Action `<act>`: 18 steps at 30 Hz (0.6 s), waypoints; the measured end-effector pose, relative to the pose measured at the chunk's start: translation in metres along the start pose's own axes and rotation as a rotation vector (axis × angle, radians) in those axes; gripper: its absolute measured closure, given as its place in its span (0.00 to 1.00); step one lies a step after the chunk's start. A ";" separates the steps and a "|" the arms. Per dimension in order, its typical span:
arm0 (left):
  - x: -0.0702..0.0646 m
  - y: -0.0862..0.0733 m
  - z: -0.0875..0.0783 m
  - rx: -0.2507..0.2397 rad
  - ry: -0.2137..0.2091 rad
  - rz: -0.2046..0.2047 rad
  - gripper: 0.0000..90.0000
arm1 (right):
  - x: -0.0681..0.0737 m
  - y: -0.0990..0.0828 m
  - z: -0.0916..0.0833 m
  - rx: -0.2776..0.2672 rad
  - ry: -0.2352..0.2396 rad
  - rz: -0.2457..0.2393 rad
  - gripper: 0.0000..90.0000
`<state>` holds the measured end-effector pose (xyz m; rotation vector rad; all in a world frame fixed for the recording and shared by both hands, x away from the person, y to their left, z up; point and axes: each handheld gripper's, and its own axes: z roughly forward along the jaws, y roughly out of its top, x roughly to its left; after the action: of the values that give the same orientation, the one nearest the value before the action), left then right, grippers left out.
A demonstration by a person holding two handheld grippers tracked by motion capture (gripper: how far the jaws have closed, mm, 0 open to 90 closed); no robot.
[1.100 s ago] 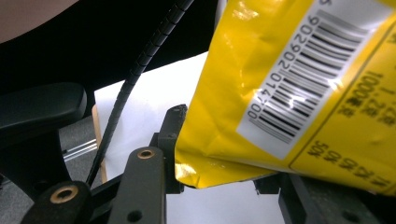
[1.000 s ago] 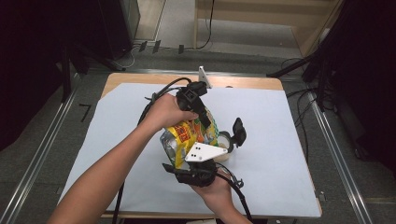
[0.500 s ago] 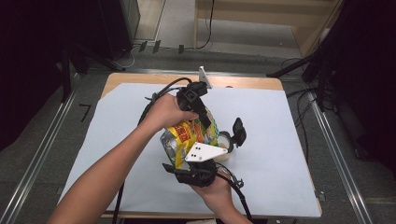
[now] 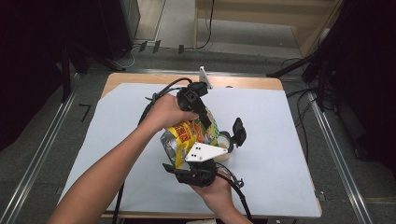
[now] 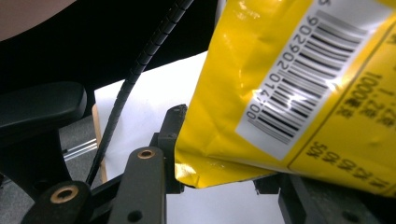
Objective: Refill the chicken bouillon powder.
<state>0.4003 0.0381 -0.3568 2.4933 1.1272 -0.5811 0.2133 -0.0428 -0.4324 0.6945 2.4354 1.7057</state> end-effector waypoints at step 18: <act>-0.001 0.000 0.001 -0.003 0.007 0.007 0.90 | 0.000 0.000 0.000 0.002 -0.003 -0.001 0.71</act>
<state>0.3998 0.0372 -0.3574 2.4978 1.1205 -0.5679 0.2131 -0.0431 -0.4325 0.6956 2.4356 1.7015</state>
